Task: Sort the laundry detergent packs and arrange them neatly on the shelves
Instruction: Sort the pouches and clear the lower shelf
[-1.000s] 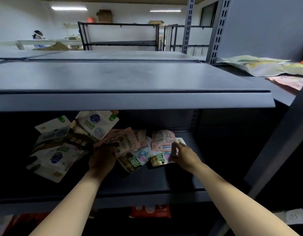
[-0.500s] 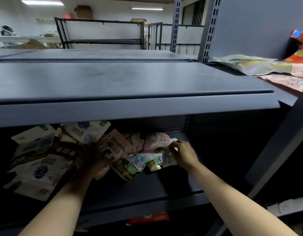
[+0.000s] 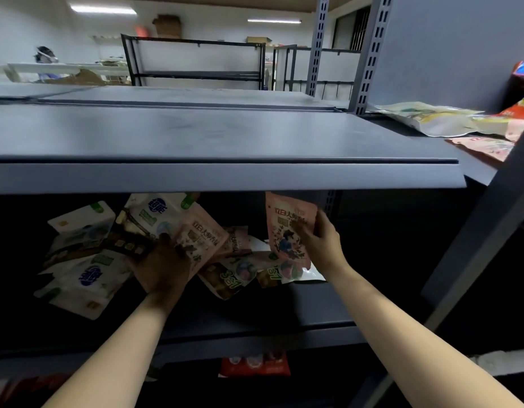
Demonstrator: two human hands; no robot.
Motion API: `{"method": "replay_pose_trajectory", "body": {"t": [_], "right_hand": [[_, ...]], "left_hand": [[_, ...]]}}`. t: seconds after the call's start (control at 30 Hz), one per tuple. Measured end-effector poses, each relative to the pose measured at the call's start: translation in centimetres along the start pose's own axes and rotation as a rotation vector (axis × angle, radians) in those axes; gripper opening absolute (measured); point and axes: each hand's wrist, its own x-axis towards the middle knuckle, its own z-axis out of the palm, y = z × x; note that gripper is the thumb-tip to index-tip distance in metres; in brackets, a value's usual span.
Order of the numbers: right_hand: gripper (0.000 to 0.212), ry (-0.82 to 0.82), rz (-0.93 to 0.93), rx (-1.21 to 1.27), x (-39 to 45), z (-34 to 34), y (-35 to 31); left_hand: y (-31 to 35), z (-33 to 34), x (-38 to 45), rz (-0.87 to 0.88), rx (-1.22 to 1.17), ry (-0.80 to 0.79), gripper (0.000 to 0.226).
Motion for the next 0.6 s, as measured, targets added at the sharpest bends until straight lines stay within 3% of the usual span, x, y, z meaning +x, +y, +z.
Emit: {"method": "replay_pose_trajectory", "body": {"t": [0.13, 0.23, 0.5, 0.6], "right_hand": [[0.015, -0.075, 0.132, -0.138, -1.2, -0.3, 1.8], [0.019, -0.029, 0.107, -0.189, -2.0, -0.9, 2.1], [0.032, 0.115, -0.007, 0.016, -5.4, -3.6, -0.6], [0.028, 0.14, -0.089, 0.049, -6.7, -4.9, -1.6]], "left_hand": [[-0.3, -0.5, -1.6, 0.056, 0.05, 0.024, 0.039], [-0.1, -1.2, -2.9, 0.105, -0.159, 0.058, 0.038], [2.6, -4.3, -7.8, 0.148, -0.358, 0.319, 0.024], [3.5, -5.5, -10.1, 0.141, -0.338, 0.312, 0.03]]}}
